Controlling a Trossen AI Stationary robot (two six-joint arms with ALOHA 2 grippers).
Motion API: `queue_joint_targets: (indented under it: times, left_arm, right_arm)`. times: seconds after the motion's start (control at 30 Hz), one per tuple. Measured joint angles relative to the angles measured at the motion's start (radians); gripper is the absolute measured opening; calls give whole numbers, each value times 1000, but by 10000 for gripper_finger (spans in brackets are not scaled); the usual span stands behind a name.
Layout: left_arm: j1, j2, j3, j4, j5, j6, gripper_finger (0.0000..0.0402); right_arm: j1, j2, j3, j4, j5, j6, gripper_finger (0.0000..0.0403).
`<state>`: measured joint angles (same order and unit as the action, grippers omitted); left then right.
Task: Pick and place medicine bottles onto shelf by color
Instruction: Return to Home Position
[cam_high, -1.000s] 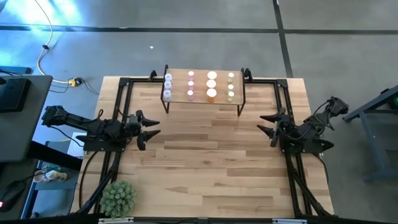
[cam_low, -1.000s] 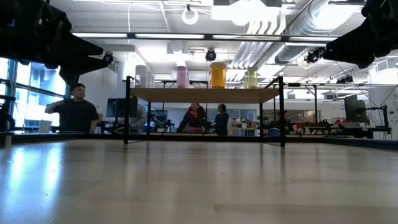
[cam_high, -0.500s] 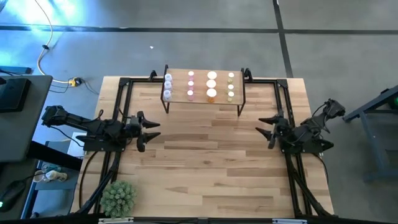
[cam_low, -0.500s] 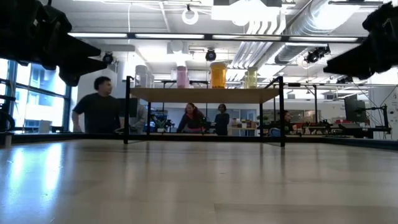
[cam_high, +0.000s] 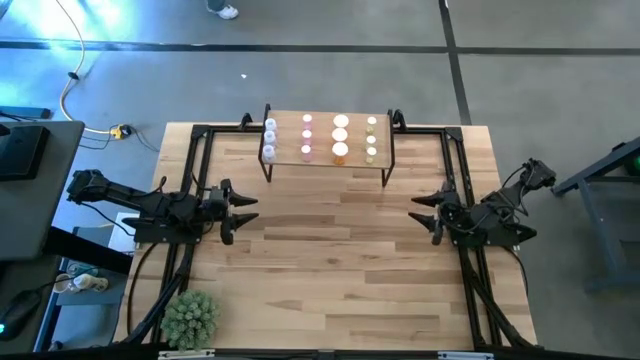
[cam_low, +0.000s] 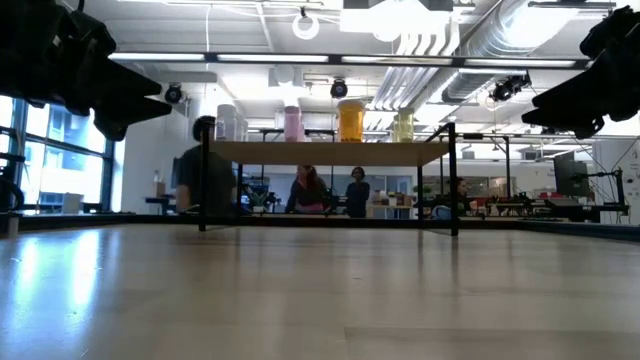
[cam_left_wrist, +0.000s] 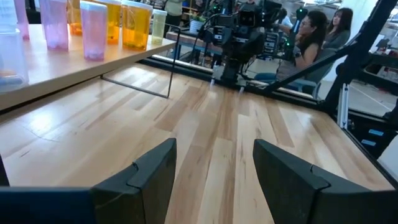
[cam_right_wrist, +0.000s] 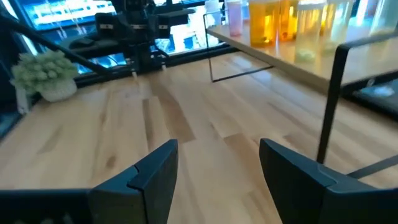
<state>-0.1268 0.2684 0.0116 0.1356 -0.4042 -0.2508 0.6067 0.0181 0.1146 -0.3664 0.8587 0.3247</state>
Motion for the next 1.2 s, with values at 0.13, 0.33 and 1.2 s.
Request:
queue_joint_targets:
  times: [0.13, 0.33, 1.2]
  left_arm:
    - [0, 0, 0, 0, 0, 0, 202]
    - [0, 0, 0, 0, 0, 0, 202]
    - [0, 0, 0, 0, 0, 0, 202]
  right_arm:
    - [0, 0, 0, 0, -28, 79, 217]
    - [0, 0, 0, -1, -49, 59, 217]
    - [0, 0, 1, -2, -51, 59, 217]
